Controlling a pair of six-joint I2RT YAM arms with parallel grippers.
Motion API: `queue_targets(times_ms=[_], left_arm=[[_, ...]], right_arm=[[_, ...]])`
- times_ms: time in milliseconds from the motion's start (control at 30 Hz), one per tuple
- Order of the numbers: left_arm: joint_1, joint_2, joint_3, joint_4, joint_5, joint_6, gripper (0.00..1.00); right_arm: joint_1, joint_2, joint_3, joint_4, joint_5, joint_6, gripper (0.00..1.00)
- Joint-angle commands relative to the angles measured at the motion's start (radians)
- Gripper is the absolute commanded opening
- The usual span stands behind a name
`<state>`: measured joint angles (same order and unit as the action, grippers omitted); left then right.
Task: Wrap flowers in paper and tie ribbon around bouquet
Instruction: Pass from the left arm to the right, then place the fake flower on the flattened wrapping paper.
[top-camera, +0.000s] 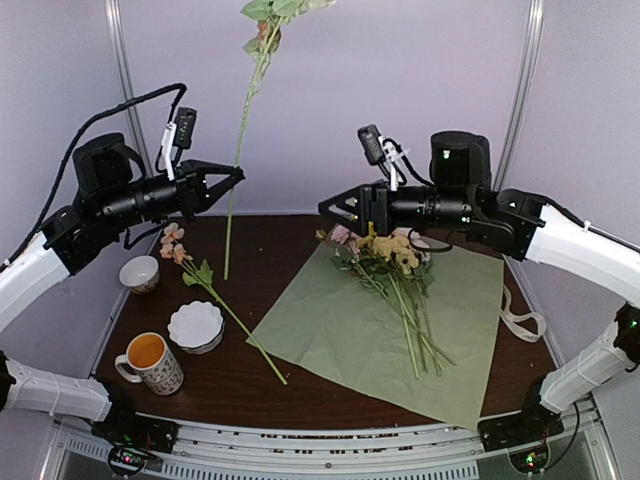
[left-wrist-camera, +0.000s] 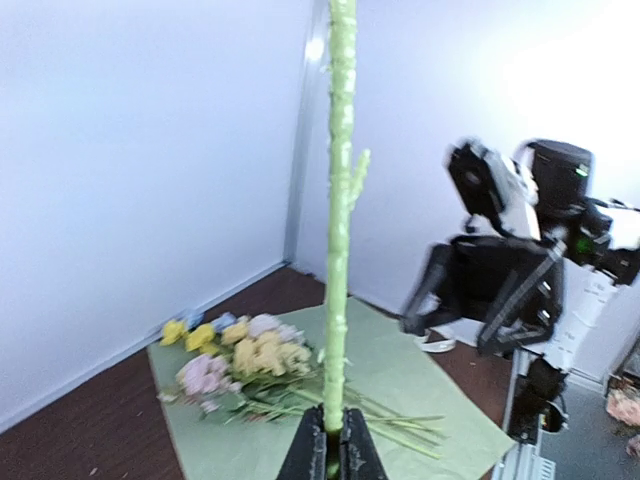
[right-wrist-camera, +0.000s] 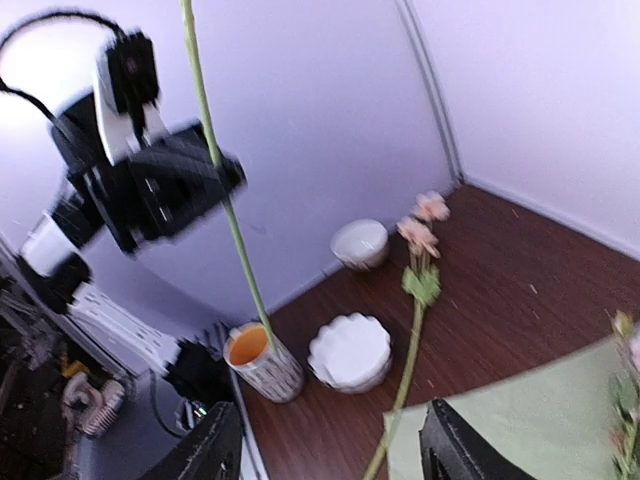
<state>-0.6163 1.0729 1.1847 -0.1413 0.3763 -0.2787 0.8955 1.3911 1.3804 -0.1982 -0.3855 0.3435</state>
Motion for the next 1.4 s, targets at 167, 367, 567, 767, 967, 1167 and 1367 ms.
queue_targets(times_ms=[167, 367, 567, 767, 967, 1167, 1367], left_arm=[[-0.233, 0.090, 0.014, 0.210, 0.097, 0.061, 0.00], [-0.284, 0.125, 0.024, 0.195, 0.099, 0.090, 0.00], [-0.286, 0.143, 0.034, 0.147, 0.069, 0.088, 0.25], [-0.278, 0.136, 0.073, -0.006, -0.175, 0.114, 0.92], [-0.159, 0.165, 0.128, -0.207, -0.464, 0.013, 0.93], [0.113, 0.250, 0.151, -0.423, -0.469, -0.145, 0.86], [0.297, 0.344, 0.092, -0.441, -0.426, -0.192, 0.78]], right_arm=[[0.065, 0.099, 0.152, 0.443, -0.153, 0.172, 0.74], [0.069, 0.100, 0.157, 0.408, -0.073, 0.171, 0.47], [0.050, 0.043, 0.119, 0.275, 0.057, 0.146, 0.00], [-0.093, 0.034, 0.178, -0.252, 0.224, 0.134, 0.00], [-0.207, 0.222, 0.277, -0.856, 0.525, 0.043, 0.00], [-0.255, 0.377, 0.282, -0.931, 0.664, 0.036, 0.00], [-0.297, 0.546, 0.363, -0.876, 0.733, 0.048, 0.00]])
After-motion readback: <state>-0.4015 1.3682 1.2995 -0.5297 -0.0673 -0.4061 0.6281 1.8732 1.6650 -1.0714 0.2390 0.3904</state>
